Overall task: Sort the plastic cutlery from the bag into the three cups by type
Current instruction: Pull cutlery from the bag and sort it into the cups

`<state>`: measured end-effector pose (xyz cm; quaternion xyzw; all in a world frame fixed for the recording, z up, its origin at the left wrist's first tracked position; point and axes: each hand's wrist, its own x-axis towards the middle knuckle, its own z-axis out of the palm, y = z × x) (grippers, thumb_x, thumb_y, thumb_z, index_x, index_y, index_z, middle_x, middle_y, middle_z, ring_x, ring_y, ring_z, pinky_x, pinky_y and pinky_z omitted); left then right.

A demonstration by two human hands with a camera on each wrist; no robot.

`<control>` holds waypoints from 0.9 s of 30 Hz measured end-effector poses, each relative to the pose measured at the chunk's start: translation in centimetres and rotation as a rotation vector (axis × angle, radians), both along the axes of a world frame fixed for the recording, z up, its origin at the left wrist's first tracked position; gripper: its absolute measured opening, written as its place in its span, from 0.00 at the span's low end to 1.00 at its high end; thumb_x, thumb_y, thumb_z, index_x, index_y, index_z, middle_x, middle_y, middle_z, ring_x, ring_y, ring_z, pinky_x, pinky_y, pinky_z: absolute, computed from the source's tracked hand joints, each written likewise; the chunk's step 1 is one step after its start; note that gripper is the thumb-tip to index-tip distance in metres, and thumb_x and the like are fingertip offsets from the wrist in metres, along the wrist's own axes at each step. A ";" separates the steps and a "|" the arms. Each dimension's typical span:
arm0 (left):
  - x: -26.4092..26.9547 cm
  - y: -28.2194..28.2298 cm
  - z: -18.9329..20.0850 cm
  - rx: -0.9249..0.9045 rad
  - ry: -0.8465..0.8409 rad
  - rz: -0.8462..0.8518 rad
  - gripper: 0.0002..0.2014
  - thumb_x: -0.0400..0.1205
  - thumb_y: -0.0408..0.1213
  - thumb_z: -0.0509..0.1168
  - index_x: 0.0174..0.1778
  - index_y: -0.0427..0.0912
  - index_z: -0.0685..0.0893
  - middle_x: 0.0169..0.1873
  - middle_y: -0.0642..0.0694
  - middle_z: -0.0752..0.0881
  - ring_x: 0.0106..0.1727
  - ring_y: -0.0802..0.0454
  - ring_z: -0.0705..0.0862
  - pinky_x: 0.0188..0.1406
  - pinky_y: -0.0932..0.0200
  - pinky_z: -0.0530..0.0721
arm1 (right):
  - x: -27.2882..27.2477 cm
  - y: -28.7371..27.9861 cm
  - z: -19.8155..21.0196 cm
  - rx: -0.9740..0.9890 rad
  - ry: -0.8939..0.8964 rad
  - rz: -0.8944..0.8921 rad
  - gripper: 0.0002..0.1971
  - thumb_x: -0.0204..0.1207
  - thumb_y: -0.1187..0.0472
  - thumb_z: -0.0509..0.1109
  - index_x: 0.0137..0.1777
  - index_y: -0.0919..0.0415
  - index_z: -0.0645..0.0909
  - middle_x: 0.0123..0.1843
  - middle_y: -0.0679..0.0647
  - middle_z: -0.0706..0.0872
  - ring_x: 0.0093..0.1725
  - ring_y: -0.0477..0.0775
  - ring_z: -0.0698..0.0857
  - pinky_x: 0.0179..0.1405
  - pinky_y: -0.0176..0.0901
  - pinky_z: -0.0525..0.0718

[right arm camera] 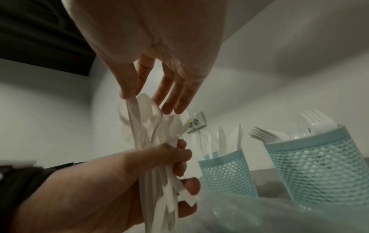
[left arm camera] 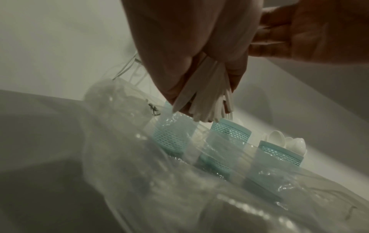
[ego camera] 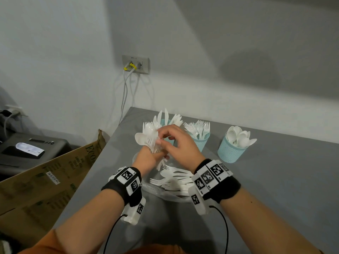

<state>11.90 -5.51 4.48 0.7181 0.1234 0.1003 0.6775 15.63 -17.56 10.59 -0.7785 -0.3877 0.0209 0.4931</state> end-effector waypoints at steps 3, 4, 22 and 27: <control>0.5 0.7 -0.3 -0.029 0.007 0.006 0.07 0.80 0.30 0.68 0.52 0.35 0.81 0.34 0.43 0.87 0.31 0.59 0.88 0.34 0.63 0.85 | -0.2 -0.2 0.9 0.022 0.067 -0.013 0.03 0.82 0.59 0.63 0.47 0.50 0.74 0.58 0.45 0.85 0.56 0.44 0.82 0.55 0.36 0.81; 0.6 0.8 -0.3 -0.009 0.015 -0.014 0.07 0.80 0.32 0.68 0.52 0.35 0.81 0.34 0.42 0.87 0.33 0.56 0.89 0.37 0.58 0.86 | -0.2 -0.3 1.2 0.059 0.069 -0.030 0.04 0.83 0.59 0.62 0.47 0.49 0.72 0.58 0.45 0.86 0.55 0.43 0.82 0.52 0.35 0.81; 0.2 3.1 0.5 -0.056 -0.049 0.011 0.02 0.82 0.34 0.66 0.44 0.40 0.80 0.29 0.43 0.76 0.28 0.52 0.78 0.27 0.64 0.84 | 6.7 0.7 4.0 0.247 0.012 -0.419 0.02 0.85 0.60 0.56 0.51 0.56 0.66 0.46 0.57 0.82 0.37 0.47 0.83 0.44 0.42 0.83; 0.1 3.4 0.9 -0.043 -0.080 -0.040 0.02 0.82 0.31 0.65 0.49 0.40 0.81 0.28 0.44 0.77 0.24 0.56 0.78 0.31 0.63 0.84 | 8.9 2.1 -0.7 -0.224 -0.017 -0.428 0.04 0.80 0.57 0.66 0.47 0.56 0.79 0.49 0.53 0.82 0.49 0.54 0.83 0.51 0.47 0.81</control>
